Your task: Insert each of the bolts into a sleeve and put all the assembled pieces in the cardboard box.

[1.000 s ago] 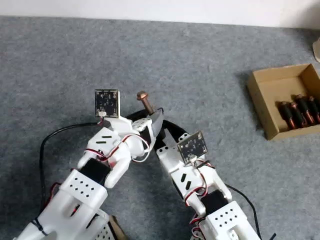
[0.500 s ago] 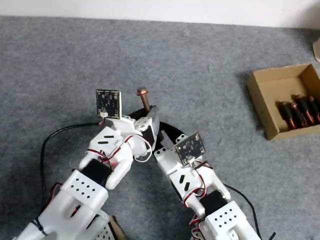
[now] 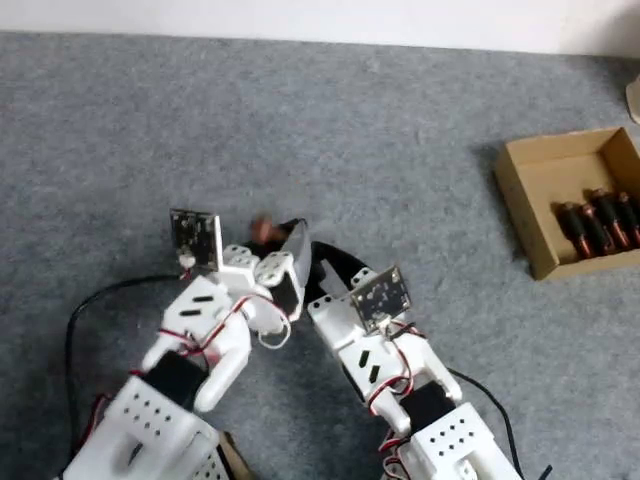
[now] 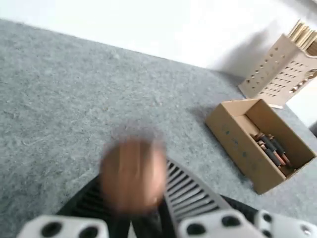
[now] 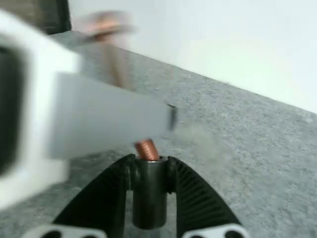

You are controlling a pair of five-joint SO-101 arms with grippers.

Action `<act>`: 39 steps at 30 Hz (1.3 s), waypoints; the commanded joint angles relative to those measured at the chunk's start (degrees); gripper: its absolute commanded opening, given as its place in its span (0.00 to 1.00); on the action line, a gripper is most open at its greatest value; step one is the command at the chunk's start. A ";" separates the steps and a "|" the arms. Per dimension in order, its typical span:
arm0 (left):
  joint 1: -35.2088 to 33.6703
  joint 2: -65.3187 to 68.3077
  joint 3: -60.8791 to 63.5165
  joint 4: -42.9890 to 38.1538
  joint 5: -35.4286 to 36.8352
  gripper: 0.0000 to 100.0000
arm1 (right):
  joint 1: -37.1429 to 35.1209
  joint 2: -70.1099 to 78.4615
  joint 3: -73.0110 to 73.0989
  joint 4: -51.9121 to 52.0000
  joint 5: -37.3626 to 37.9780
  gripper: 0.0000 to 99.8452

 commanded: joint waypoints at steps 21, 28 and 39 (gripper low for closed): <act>0.13 9.36 -10.51 4.75 -1.05 0.01 | -0.13 -1.01 7.34 -1.54 -0.35 0.01; -1.01 20.00 -17.01 4.92 1.76 0.01 | -0.31 -1.01 7.60 -1.45 -0.35 0.01; -2.77 19.56 -17.80 4.66 2.11 0.01 | -0.66 -0.92 7.52 -1.36 -0.35 0.01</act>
